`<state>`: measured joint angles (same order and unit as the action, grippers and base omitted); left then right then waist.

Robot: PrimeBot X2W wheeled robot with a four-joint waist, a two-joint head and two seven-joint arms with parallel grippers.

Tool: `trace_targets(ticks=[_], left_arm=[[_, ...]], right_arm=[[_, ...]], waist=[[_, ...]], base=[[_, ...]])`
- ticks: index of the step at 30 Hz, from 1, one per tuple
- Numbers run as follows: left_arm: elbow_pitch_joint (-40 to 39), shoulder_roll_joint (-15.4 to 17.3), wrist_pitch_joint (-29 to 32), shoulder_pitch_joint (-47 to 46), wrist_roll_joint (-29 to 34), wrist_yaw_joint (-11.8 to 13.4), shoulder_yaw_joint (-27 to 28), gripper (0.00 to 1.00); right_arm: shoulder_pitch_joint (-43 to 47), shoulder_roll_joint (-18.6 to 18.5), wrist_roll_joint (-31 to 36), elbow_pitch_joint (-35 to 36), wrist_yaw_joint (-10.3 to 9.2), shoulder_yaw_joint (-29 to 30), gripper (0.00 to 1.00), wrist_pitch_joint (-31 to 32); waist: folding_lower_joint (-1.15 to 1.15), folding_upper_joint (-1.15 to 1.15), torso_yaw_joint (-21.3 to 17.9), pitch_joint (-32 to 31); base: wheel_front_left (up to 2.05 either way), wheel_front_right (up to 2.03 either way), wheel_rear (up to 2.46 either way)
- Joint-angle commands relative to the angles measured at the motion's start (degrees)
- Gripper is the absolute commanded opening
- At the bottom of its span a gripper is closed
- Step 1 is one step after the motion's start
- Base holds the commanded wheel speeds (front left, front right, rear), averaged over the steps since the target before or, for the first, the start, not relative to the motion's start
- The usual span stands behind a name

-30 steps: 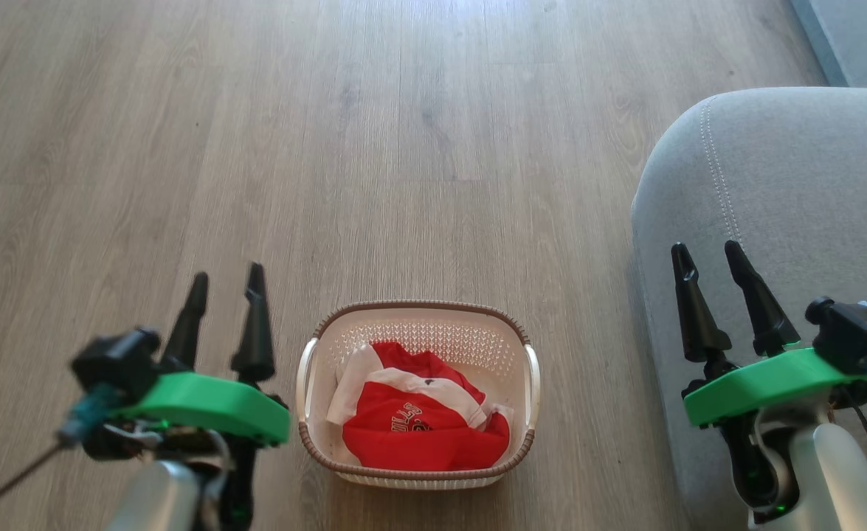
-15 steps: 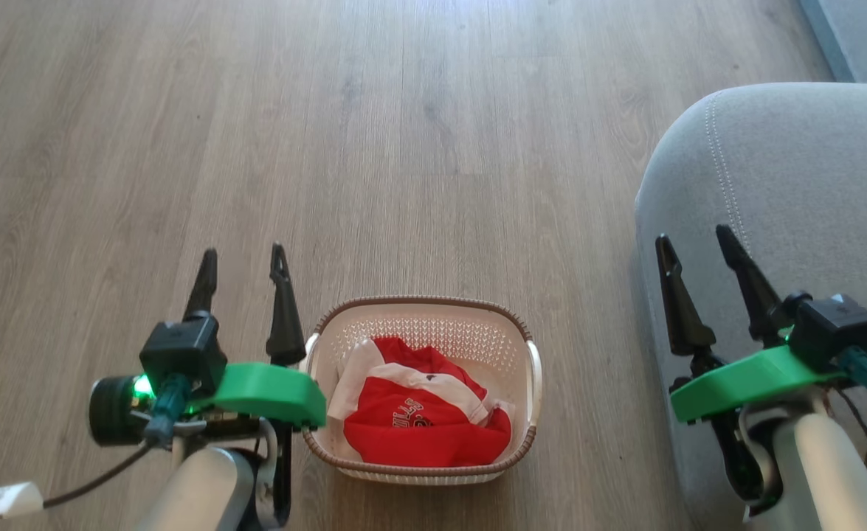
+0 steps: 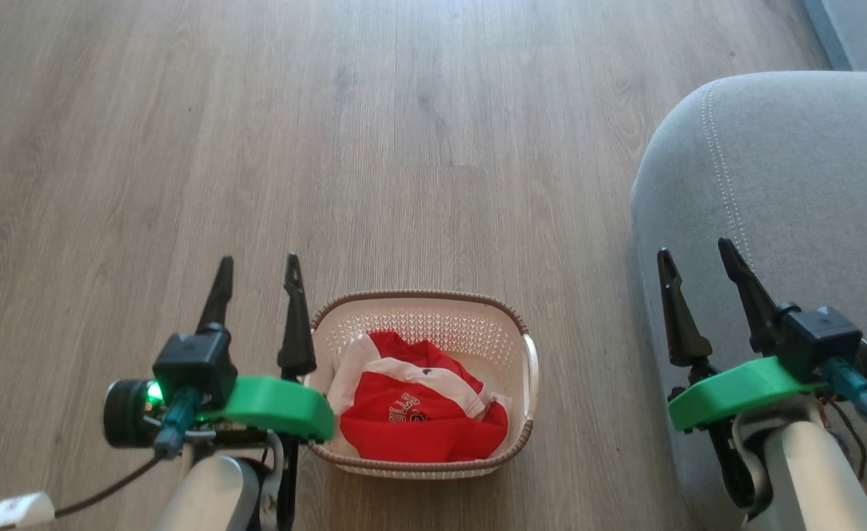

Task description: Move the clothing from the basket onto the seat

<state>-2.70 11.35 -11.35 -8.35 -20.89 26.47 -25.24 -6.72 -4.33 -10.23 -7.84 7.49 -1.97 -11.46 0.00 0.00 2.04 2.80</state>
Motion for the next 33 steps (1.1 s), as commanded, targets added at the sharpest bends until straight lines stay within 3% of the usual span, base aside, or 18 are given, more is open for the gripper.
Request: trace_targets(ticks=[1, 7, 12, 20, 33], left_arm=[[-1.5, -0.2, -0.9, -1.3, 2.3, -1.0, 2.5, 1.00], [1.7, -4.2, -1.9, 0.6, 6.5, -10.9, 7.1, 1.00], [2.2, -6.7, -2.8, 1.7, 11.3, -15.6, 10.8, 1.00], [2.3, -8.3, -3.6, 2.0, 15.6, -19.7, 14.2, 1.00], [10.2, -8.5, -3.6, 0.8, 11.2, -24.9, 14.0, 1.00]], right_arm=[[-1.6, -0.3, 2.3, 1.6, 0.00, -1.0, 1.00, -0.8], [-0.9, 0.0, 5.7, -0.1, 0.00, -1.1, 1.00, -1.8], [-1.0, 0.1, 9.1, -0.8, 0.00, -1.7, 1.00, -2.7], [-1.7, 0.1, 12.5, -0.5, 0.00, -2.3, 1.00, -3.5], [-3.1, 0.8, 5.7, -3.4, 0.00, -0.7, 1.00, -3.5]], waist=[[0.00, 0.00, -0.1, 0.1], [0.00, 0.00, -0.3, 0.5], [0.00, 0.00, -0.4, 0.5], [0.00, 0.00, -0.4, 1.0], [0.00, 0.00, -2.4, 5.6]], base=[[0.00, 0.00, 0.00], [0.00, 0.00, 0.00], [0.00, 0.00, 0.00], [0.00, 0.00, 0.00], [0.00, 0.00, 0.00]])
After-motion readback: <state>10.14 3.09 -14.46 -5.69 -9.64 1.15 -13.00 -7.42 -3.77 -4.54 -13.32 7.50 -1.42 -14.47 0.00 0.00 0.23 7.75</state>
